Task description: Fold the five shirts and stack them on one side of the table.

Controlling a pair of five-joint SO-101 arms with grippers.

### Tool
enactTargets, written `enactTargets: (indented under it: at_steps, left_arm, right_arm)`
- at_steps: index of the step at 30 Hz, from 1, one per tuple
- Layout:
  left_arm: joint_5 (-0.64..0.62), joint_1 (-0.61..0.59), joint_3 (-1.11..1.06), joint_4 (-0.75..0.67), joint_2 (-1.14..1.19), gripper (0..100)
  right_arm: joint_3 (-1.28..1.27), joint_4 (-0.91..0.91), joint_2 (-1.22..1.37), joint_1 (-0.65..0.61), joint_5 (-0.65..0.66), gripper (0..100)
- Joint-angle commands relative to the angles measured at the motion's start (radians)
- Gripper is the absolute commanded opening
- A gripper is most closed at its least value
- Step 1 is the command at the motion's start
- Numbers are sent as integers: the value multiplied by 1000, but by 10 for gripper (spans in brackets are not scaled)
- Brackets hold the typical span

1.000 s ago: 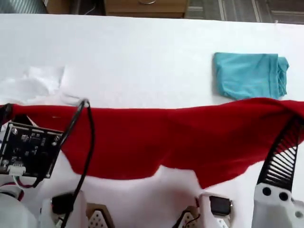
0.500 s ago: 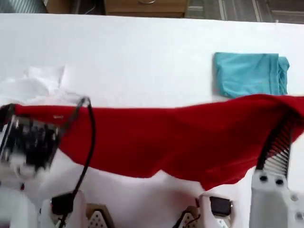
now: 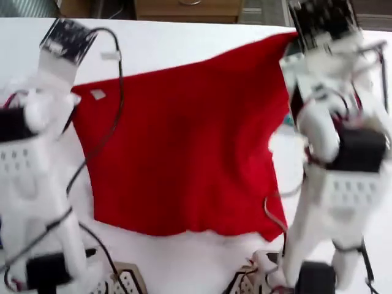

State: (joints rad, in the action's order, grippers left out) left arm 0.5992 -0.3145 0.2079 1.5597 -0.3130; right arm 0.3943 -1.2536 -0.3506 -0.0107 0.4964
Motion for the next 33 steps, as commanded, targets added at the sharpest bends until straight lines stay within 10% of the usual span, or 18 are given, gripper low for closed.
enactTargets:
  at_steps: [1,19,33]
  left_arm:
    - [9,31,180,-14,147,24]
    - [11,100,851,57,594,24]
    - [3,103,739,-80,881,24]
  right_arm:
    - [-2,93,102,4,0,19]
    - [0,349,335,22,0,19]
    - [-3,453,595,19,-2,20]
